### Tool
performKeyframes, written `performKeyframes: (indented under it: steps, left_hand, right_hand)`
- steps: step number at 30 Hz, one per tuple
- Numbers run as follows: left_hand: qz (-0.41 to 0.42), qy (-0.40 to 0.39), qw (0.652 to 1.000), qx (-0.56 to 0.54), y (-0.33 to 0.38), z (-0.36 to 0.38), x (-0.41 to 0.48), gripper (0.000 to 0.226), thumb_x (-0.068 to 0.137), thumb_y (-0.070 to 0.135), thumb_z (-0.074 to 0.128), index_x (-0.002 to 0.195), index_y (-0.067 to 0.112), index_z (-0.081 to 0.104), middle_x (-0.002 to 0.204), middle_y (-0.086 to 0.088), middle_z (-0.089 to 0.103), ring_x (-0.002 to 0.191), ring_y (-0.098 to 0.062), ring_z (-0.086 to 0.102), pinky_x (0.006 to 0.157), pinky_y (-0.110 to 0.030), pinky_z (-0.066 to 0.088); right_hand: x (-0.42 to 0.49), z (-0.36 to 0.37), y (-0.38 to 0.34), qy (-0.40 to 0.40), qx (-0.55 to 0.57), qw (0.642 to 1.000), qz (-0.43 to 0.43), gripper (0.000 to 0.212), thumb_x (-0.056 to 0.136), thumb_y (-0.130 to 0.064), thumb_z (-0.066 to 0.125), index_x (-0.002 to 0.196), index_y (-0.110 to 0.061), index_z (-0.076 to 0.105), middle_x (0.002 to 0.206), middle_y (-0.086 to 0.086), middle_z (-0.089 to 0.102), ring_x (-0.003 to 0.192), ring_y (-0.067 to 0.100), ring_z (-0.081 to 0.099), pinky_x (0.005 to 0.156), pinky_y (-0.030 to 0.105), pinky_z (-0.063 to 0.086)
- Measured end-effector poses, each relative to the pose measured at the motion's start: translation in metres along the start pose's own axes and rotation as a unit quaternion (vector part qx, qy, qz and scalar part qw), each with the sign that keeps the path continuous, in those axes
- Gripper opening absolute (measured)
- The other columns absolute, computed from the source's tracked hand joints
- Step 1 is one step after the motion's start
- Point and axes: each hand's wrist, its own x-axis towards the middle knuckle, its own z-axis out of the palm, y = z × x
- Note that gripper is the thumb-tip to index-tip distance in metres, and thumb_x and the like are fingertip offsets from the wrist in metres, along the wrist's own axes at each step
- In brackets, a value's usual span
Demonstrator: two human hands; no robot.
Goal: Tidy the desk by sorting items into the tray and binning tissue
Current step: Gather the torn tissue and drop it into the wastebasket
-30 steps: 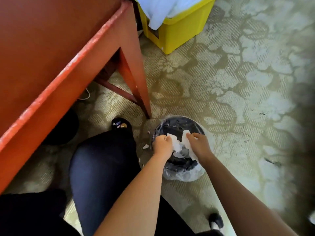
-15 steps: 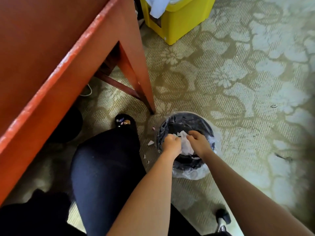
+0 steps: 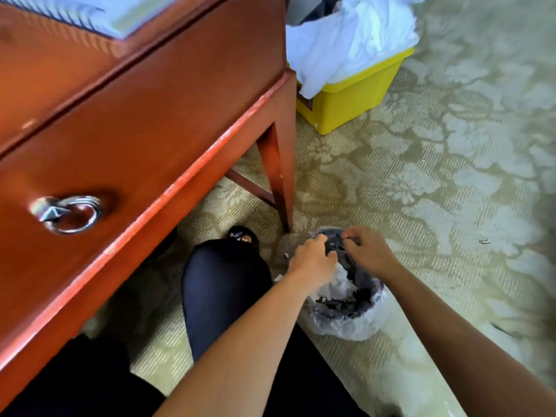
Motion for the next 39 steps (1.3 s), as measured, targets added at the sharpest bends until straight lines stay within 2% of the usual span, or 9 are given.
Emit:
performKeyframes:
  steps: [2,5,9,11,18,23,32,35,39]
  left_hand:
    - [0.028,-0.012,0.997,0.072,0.003,-0.021,-0.022,0.047,0.1,0.033,0.037,0.142,0.013,0.033,0.137,-0.009,0.048,0.111,-0.031,0.055,0.092,-0.046,0.047]
    - [0.051,-0.034,0.988,0.139,0.0,-0.053,-0.06,0.043,0.101,0.035,0.034,0.135,0.009,0.039,0.118,-0.01,0.056,0.097,-0.028,0.053,0.079,-0.036,0.042]
    - [0.073,-0.002,0.976,0.203,-0.006,-0.093,-0.117,0.047,0.099,0.038,0.036,0.138,0.013,0.039,0.143,-0.008,0.042,0.129,-0.028,0.042,0.105,-0.039,0.038]
    - [0.096,0.022,0.969,0.226,-0.007,-0.113,-0.147,0.047,0.099,0.038,0.037,0.14,0.015,0.039,0.147,-0.006,0.038,0.135,-0.026,0.037,0.108,-0.035,0.035]
    - [0.134,0.121,0.959,0.219,-0.021,-0.191,-0.261,0.041,0.097,0.041,0.04,0.135,0.025,0.045,0.139,-0.002,0.047,0.128,-0.019,0.045,0.108,-0.035,0.036]
    - [0.156,0.249,0.93,0.22,-0.043,-0.232,-0.348,0.035,0.096,0.036,0.046,0.128,0.022,0.052,0.126,0.001,0.059,0.118,-0.013,0.054,0.101,-0.033,0.042]
    - [0.025,0.408,0.893,0.188,-0.139,-0.274,-0.434,0.034,0.096,0.036,0.046,0.126,0.021,0.052,0.132,0.001,0.054,0.122,-0.016,0.049,0.104,-0.033,0.04]
    - [-0.034,0.449,0.883,0.135,-0.183,-0.28,-0.439,0.032,0.095,0.034,0.048,0.123,0.019,0.054,0.127,-0.002,0.055,0.118,-0.019,0.05,0.101,-0.031,0.04]
    - [-0.12,0.473,0.869,0.083,-0.23,-0.284,-0.426,0.047,0.094,0.04,0.049,0.135,0.019,0.043,0.139,-0.005,0.045,0.127,-0.022,0.043,0.108,-0.037,0.035]
  right_hand:
    - [-0.012,-0.019,-0.024,-0.006,-0.029,0.998,-0.051,0.024,0.094,-0.014,0.044,0.073,-0.024,0.049,0.075,-0.002,0.049,0.079,0.022,0.051,0.07,0.031,0.038]
    - [-0.037,-0.046,-0.063,-0.05,-0.072,0.99,-0.11,0.017,0.094,-0.015,0.045,0.089,-0.018,0.06,0.093,0.0,0.059,0.095,0.022,0.057,0.085,0.034,0.044]
    - [-0.069,-0.072,-0.112,-0.065,-0.14,0.973,-0.173,0.023,0.096,-0.025,0.047,0.111,-0.016,0.062,0.108,0.003,0.064,0.103,0.023,0.059,0.094,0.039,0.047]
    - [-0.084,-0.08,-0.139,-0.055,-0.162,0.966,-0.196,0.028,0.095,-0.031,0.048,0.117,-0.02,0.06,0.111,0.001,0.065,0.103,0.022,0.06,0.095,0.041,0.047]
    - [-0.144,-0.088,-0.247,-0.029,-0.198,0.924,-0.325,0.03,0.092,-0.038,0.048,0.119,-0.028,0.059,0.111,-0.009,0.065,0.104,0.015,0.057,0.092,0.037,0.047]
    - [-0.183,-0.076,-0.328,-0.006,-0.186,0.883,-0.43,0.024,0.089,-0.044,0.048,0.11,-0.037,0.059,0.089,-0.021,0.06,0.097,0.012,0.058,0.091,0.041,0.049]
    - [-0.211,0.011,-0.456,-0.035,-0.21,0.819,-0.533,0.024,0.091,-0.04,0.048,0.112,-0.035,0.06,0.109,-0.008,0.064,0.102,0.018,0.058,0.092,0.043,0.049]
    - [-0.209,0.054,-0.489,-0.047,-0.234,0.804,-0.545,0.031,0.095,-0.036,0.046,0.124,-0.029,0.054,0.128,-0.002,0.055,0.116,0.021,0.052,0.097,0.041,0.046]
    - [-0.195,0.114,-0.513,0.018,-0.24,0.804,-0.544,0.044,0.099,-0.035,0.036,0.142,-0.026,0.036,0.149,0.002,0.035,0.136,0.026,0.032,0.109,0.042,0.03]
